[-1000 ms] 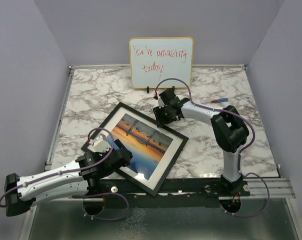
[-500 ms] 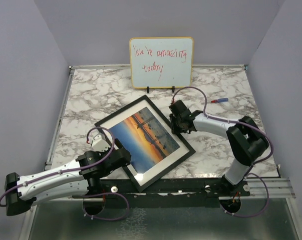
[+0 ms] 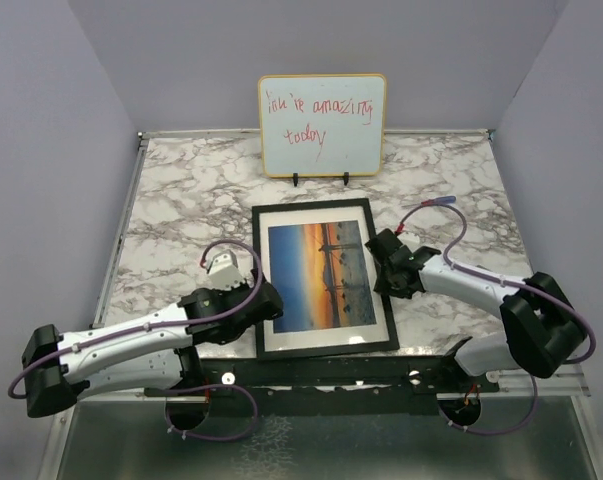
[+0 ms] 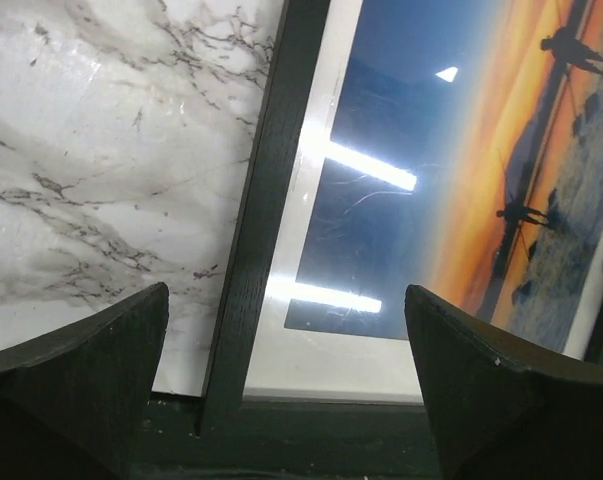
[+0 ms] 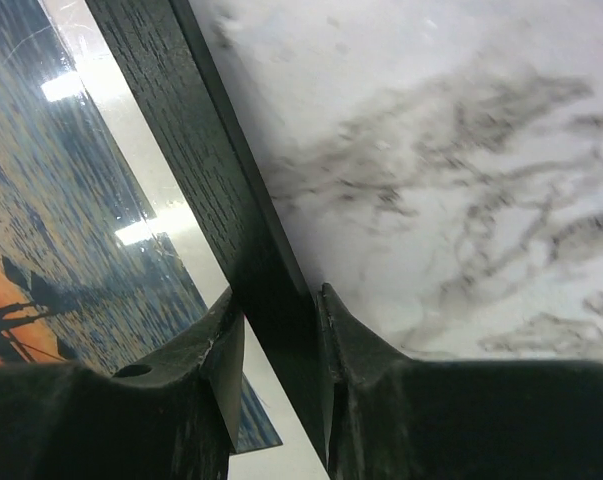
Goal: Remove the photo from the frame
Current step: Adjust the photo frame at the center of the board, then pick up the photo frame item at the center of the board.
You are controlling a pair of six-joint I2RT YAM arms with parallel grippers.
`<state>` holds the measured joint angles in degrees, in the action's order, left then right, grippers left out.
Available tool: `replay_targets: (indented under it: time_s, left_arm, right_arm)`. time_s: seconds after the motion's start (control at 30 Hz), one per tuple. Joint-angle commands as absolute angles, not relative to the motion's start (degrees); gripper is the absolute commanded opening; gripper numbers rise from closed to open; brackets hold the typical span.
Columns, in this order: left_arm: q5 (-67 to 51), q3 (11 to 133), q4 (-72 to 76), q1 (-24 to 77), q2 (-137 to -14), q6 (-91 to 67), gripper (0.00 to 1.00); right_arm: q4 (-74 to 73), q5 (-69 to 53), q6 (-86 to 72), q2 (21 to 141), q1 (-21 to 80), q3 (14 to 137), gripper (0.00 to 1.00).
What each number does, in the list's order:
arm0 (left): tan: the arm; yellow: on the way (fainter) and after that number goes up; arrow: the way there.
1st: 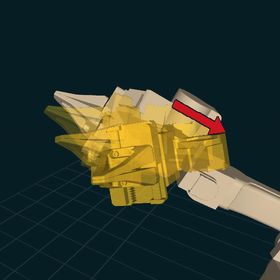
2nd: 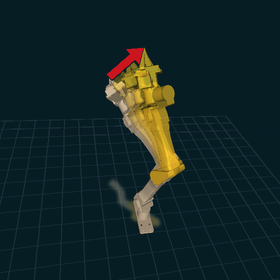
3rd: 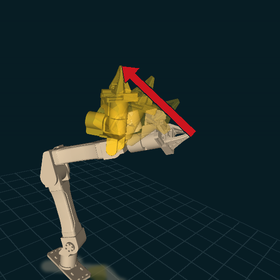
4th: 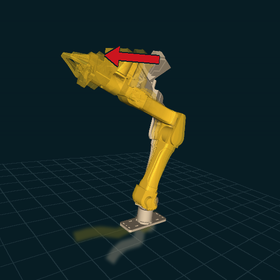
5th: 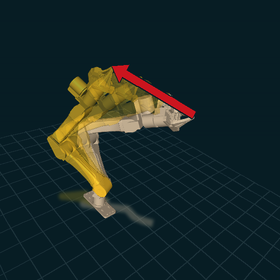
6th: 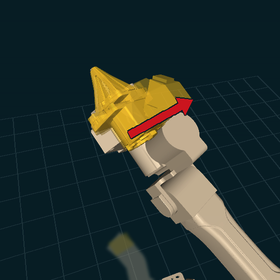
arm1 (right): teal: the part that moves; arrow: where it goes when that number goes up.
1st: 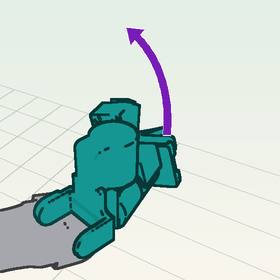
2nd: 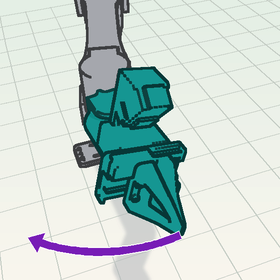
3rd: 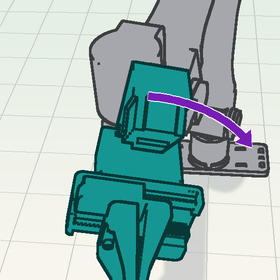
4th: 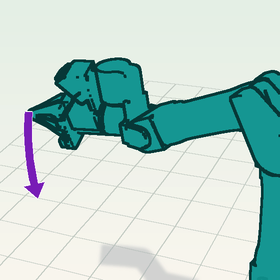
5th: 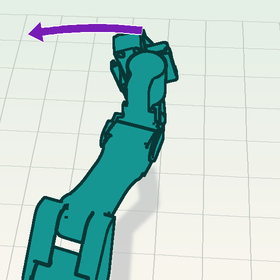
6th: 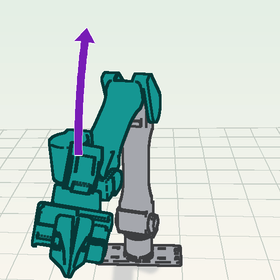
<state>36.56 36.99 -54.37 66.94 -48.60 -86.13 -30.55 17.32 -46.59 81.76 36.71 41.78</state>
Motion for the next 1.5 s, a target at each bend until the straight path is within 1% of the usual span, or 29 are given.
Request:
replay_targets:
  time_s: [0.0,0.07,0.13,0.2,0.23,0.27,0.3,0.4,0.5,0.57,0.67,0.73,0.83,0.9,0.97,1.13,1.17,1.2,1.33,1.4,1.47]
  left_arm:
    - [36.1,40.8,-48.5,63.9,-56.3,-76.1,0.99]
    - [32.2,40.7,-45.6,59.5,-57.7,-71.4,0.99]
    - [27.5,39.1,-41.6,53.3,-57.2,-66.8,0.99]
    - [23.6,37.7,-37.0,48.5,-55.8,-62.4,0.99]
    - [22.2,37.3,-35.2,47.0,-55.5,-60.6,0.99]
    - [20.9,37.4,-34.0,45.7,-55.5,-58.8,0.99]
    - [19.6,37.6,-33.2,44.5,-55.9,-57.4,0.99]
    - [17.4,38.8,-32.9,43.1,-58.2,-54.7,0.99]
    - [16.3,39.2,-32.9,42.8,-59.7,-53.4,0.99]
    - [15.9,39.0,-32.9,42.7,-59.8,-53.2,0.99]
    - [15.9,38.4,-32.8,42.5,-59.5,-53.0,0.99]
    - [15.9,38.2,-32.9,42.2,-59.1,-52.8,0.99]
    - [16.0,38.0,-32.9,41.8,-58.5,-52.8,0.99]
    - [16.0,38.0,-33.1,41.6,-58.2,-52.6,0.99]
    - [16.1,38.2,-33.5,41.4,-58.0,-52.3,0.99]
    - [17.1,39.8,-35.4,41.1,-57.9,-51.3,0.99]
    - [17.4,40.1,-35.8,41.0,-57.7,-51.2,0.99]
    - [17.7,40.5,-36.2,40.9,-57.6,-51.1,0.99]
    - [19.6,42.7,-38.0,40.8,-56.8,-50.6,0.99]
    - [20.7,43.9,-39.1,40.7,-56.5,-50.4,0.99]
    - [21.8,45.3,-40.4,40.7,-56.3,-50.0,0.99]
  right_arm:
    - [-43.3,23.8,-59.9,76.9,36.1,36.6,0.09]
    - [-43.2,23.1,-60.5,72.7,36.1,35.1,0.13]
    - [-40.1,21.5,-58.1,70.4,36.2,33.9,0.3]
    - [-39.6,21.4,-57.5,70.3,36.1,34.5,0.38]
    - [-39.4,21.7,-56.7,71.1,36.1,35.2,0.44]
    - [-39.6,22.5,-56.2,72.3,36.1,36.0,0.54]
    - [-39.9,23.5,-55.8,73.8,35.9,37.1,0.58]
    - [-39.6,24.8,-53.5,78.7,35.3,39.8,0.64]
    - [-36.6,24.2,-51.4,80.7,33.5,39.9,0.64]
    - [-32.2,21.3,-48.7,80.3,32.0,38.3,0.58]
    - [-27.7,17.2,-46.0,79.4,30.8,36.8,0.45]
    - [-28.0,17.3,-46.2,78.7,30.8,36.7,0.36]
    - [-30.0,19.3,-46.6,77.2,30.8,37.2,0.26]
    - [-33.2,21.6,-47.1,76.5,30.8,38.8,0.23]
    - [-34.7,22.1,-44.8,75.6,30.8,40.6,0.15]
    - [-38.3,22.7,-39.5,72.2,30.9,45.0,0.1]
    - [-38.1,21.8,-37.8,71.4,30.9,45.5,0.1]
    - [-38.1,20.5,-35.8,70.8,30.9,46.0,0.06]
    - [-37.6,14.4,-31.9,69.3,31.0,47.1,0.01]
    - [-37.1,10.6,-31.3,69.7,31.5,47.7,0.01]
    - [-35.8,9.5,-31.5,70.4,33.8,48.3,0.01]
